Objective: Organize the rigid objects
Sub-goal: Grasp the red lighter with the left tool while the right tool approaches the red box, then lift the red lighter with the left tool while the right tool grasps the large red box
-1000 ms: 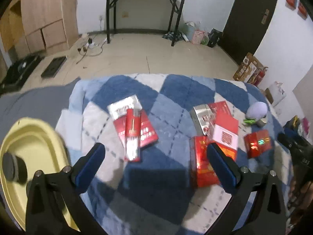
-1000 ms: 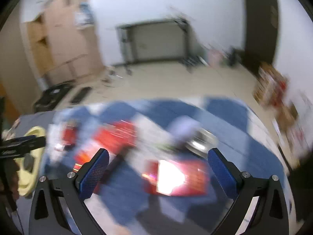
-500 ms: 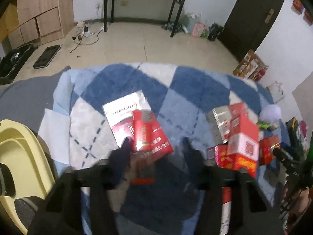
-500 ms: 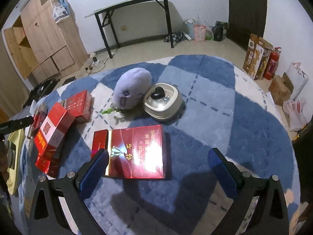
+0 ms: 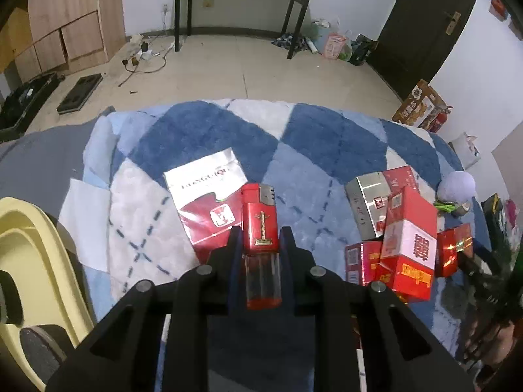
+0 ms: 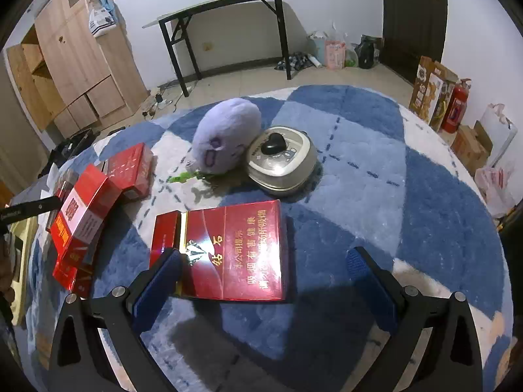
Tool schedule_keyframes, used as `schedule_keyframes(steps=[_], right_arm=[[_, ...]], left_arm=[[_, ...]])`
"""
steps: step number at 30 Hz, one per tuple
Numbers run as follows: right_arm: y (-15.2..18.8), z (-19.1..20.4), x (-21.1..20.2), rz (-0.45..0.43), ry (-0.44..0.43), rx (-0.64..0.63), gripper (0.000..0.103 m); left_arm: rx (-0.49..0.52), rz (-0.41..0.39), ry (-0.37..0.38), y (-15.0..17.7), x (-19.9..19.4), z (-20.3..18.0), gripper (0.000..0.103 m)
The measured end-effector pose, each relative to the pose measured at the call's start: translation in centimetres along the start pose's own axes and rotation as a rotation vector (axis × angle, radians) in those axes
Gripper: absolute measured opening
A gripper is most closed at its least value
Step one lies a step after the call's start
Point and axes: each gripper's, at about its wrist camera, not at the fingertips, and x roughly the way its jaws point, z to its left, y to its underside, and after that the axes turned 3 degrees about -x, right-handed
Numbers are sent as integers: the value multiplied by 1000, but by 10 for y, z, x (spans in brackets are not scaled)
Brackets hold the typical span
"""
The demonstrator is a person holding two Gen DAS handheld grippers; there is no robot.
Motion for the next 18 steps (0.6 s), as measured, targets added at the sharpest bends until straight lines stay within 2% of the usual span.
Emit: schedule_keyframes(steps=[6,12,15,18], right_arm=[[-4,8,-1,18,9,0,103],[-3,26,-18,-48,49,-35,103],[-1,42,-13,-23,83,-93,103],[-2,45,2,44,97,-58,103]], left_arm=[[-6,17,12,3,1,-5,24],[-40,29,45,4,0,0,24],[-74,36,66,2,1,5,24],[-65,41,49,3,0,2,24]])
